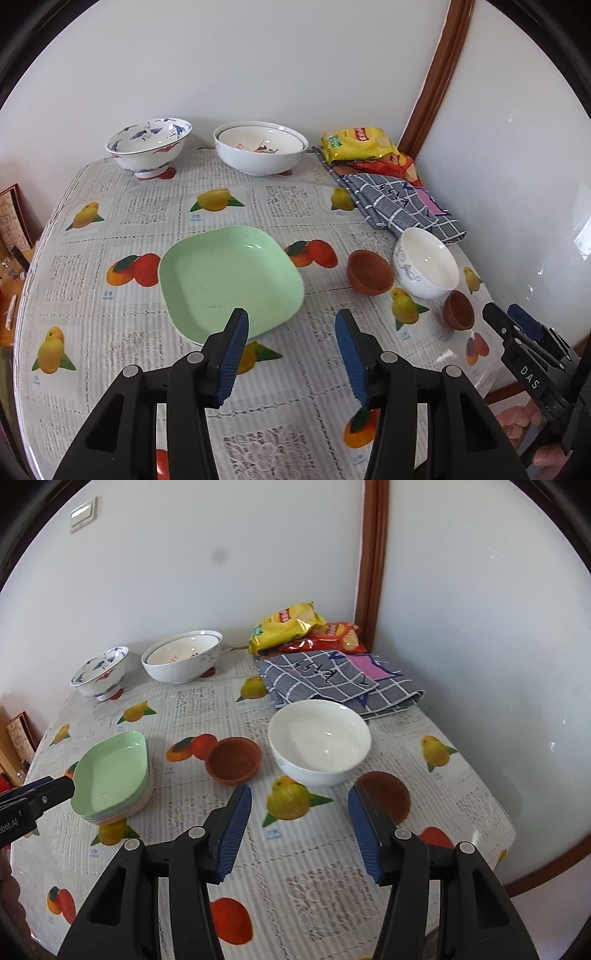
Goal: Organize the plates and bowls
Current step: 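Move both grippers toward the two small terracotta dishes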
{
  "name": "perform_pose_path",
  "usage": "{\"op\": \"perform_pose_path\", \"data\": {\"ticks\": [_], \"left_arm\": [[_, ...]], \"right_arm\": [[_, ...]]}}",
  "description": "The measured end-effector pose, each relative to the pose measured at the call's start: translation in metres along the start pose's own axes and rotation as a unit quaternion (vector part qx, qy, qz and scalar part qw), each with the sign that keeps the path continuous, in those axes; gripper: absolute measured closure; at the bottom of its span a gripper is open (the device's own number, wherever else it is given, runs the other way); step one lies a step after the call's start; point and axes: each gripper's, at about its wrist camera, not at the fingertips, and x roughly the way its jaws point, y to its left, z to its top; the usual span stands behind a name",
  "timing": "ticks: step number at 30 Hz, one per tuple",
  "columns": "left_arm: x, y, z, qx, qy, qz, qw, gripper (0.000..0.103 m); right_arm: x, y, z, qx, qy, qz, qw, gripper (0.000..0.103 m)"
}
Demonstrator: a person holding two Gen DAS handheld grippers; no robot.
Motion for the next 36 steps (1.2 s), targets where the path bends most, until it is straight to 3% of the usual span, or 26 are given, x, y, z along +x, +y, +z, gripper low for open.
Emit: {"op": "perform_pose_path", "data": {"ticks": [3, 8, 16, 23, 30, 36], "left_arm": [[-0.008, -0.019, -0.006, 0.005, -0.008, -0.001, 1.0, 0.056], [-0.023, -0.036, -0.02, 0.01, -0.011, 0.012, 0.9998, 0.056], [-0.04, -0.032, -0.022, -0.003, -0.009, 0.03, 0.9995, 0.056], [-0.03, -0.034, -0.018, 0.011, 0.0, 0.042, 0.9991, 0.056], [-0.021, -0.024, -0.018, -0.011, 0.011, 0.055, 0.9983, 0.056], [-0.008, -0.033, -0.017, -0.011, 0.025, 0.06, 0.9979, 0.056]], "right_arm": [[-0.012, -0.026, -0.006, 0.02, -0.014, -0.009, 1.0, 0.049], [-0.026, -0.058, -0.015, 0.055, -0.009, 0.026, 0.998, 0.049], [-0.035, -0.059, -0.023, 0.066, -0.008, 0.055, 0.996, 0.049], [-0.031, -0.057, -0.024, 0.071, -0.011, 0.054, 0.996, 0.048], [-0.008, -0.06, -0.028, 0.081, 0.018, 0.06, 0.995, 0.048], [-0.003, -0.072, -0.03, 0.08, 0.016, 0.053, 0.995, 0.048]]}}
